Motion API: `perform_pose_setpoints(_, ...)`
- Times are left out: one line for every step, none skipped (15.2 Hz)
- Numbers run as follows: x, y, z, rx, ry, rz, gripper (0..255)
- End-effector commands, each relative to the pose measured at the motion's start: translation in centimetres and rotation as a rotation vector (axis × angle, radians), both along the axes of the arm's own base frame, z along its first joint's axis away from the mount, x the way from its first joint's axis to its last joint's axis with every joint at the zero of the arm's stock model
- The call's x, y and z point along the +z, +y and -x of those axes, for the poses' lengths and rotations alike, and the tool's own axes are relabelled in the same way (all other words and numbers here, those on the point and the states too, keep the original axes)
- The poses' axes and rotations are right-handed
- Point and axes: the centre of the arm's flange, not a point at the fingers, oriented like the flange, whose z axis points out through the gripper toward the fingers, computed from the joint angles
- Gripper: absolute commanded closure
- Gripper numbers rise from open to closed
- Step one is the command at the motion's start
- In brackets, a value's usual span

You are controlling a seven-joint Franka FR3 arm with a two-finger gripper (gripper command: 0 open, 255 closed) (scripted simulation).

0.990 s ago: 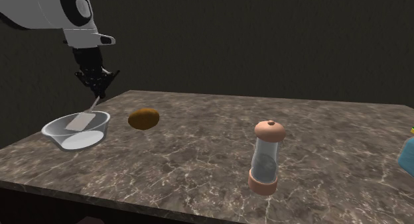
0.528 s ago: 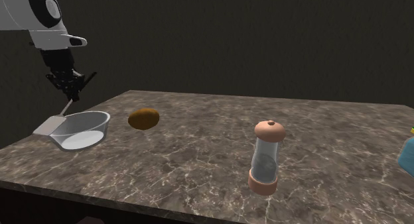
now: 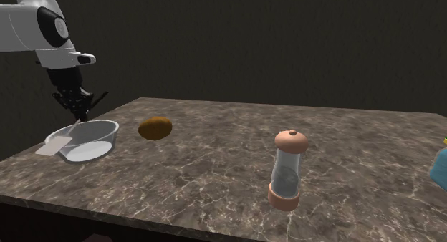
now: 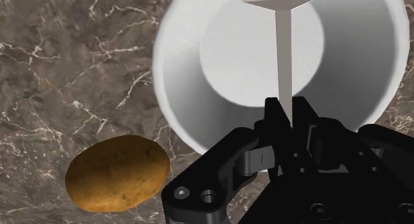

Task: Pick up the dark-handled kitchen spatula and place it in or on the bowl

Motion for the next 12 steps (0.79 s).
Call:
perform_pose_setpoints(-1.1, 0.1, -0.1, 0.0, 0.0, 0.0, 255)
perform_pose_setpoints(-1.6, 0.1, -0.1, 0.0, 0.0, 0.0, 255)
perform_pose_setpoints(-2.1, 0.1, -0.1, 0.0, 0.0, 0.0, 255)
perform_pose_setpoints(-2.6, 0.1, -0.1, 0.0, 0.0, 0.0, 255)
perform_pose_setpoints(-3.2, 0.1, -0.1, 0.0, 0.0, 0.0, 255)
perform_pose_setpoints(-3.6, 0.1, -0.1, 0.0, 0.0, 0.0, 255)
perform_pose_setpoints(-3.6, 0.1, 0.0, 0.0, 0.0, 0.0, 255)
perform_pose_setpoints(-3.6, 0.1, -0.1, 0.0, 0.0, 0.0, 255)
perform_pose_setpoints(-3.6, 0.1, -0.1, 0.0, 0.0, 0.0, 255)
perform_pose_setpoints(-3.6, 0.1, -0.1, 0.0, 0.0, 0.0, 255)
perform_pose_setpoints(-3.6, 0.1, -0.1, 0.0, 0.0, 0.0, 255)
perform_pose_setpoints(-3.6, 0.1, -0.1, 0.0, 0.0, 0.0, 255)
